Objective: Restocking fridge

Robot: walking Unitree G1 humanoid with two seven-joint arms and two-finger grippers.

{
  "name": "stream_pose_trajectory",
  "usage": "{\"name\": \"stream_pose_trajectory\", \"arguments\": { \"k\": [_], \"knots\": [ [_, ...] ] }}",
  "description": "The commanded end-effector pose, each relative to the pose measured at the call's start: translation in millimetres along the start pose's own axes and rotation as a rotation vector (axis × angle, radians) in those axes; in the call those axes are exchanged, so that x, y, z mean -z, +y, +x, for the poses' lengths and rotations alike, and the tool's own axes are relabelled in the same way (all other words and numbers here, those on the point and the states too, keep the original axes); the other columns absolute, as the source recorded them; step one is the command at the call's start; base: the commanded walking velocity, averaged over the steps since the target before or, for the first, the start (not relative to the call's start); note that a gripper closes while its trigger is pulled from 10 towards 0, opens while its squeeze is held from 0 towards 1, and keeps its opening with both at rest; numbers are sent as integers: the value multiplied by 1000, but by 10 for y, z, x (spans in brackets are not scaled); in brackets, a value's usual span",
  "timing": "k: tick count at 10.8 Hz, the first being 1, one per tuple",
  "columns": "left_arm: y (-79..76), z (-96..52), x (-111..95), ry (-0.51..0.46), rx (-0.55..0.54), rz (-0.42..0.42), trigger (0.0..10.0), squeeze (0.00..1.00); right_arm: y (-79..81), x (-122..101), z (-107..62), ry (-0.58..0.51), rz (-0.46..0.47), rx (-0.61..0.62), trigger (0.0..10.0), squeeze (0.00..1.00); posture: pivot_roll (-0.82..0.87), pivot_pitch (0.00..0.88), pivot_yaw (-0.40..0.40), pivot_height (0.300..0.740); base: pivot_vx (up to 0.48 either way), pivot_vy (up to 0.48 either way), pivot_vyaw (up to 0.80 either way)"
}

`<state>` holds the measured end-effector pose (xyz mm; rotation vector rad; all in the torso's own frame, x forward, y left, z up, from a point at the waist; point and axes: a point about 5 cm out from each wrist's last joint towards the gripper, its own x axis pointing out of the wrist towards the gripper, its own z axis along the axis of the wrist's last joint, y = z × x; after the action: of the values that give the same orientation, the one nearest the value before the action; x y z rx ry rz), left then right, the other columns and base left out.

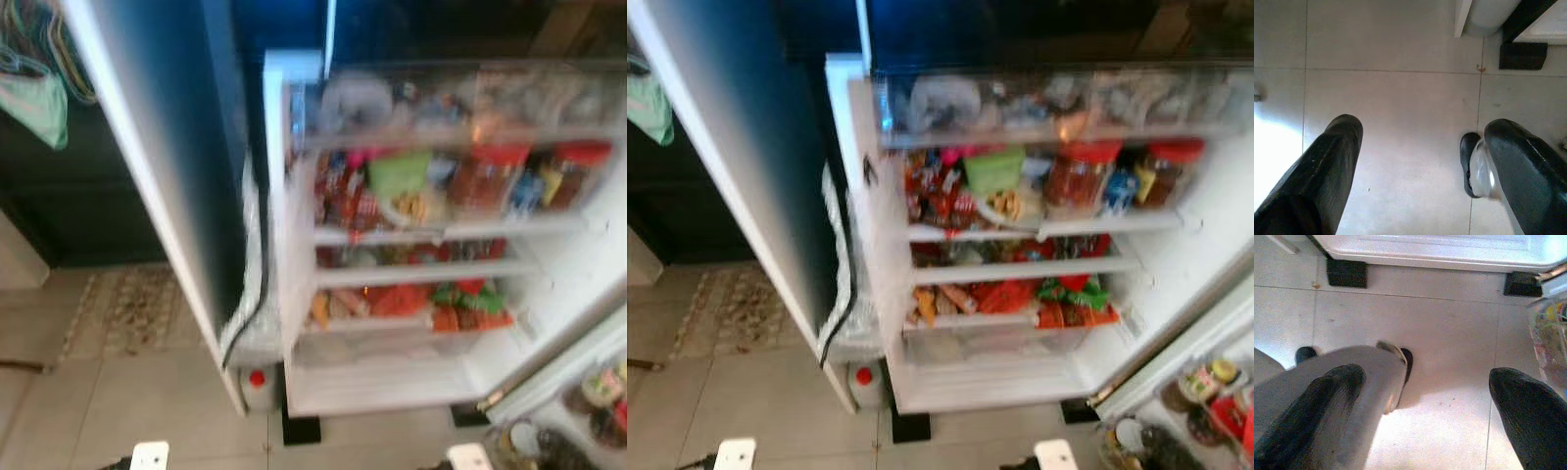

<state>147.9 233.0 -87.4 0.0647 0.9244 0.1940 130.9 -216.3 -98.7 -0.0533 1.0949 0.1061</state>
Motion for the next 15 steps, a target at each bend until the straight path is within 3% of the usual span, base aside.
{"name": "stream_pose_trajectory", "arguments": {
  "k": [1, 4, 13, 15],
  "knots": [
    [2, -16, 67, 22, 6, 7, 10000, 0, 21, 72, -7, 28, -1, -9, 10000, 0, -37, 0, 16, 740, 0, 0, 0],
    [16, -25, 106, 40, 4, 16, 10000, 0, 20, 96, -13, 19, 13, 7, 10000, 0, -47, 0, 26, 740, 0, 86, 0],
    [43, -34, 124, 42, 19, 44, 10000, 0, 19, 98, -13, 6, 35, 27, 10000, 0, -60, 0, 37, 740, 0, 451, 0],
    [33, -32, 118, 39, 19, 47, 10000, 0, 17, 94, -14, 8, 29, 20, 10000, 0, -59, 0, 33, 740, 0, 150, -394]
  ]
}}
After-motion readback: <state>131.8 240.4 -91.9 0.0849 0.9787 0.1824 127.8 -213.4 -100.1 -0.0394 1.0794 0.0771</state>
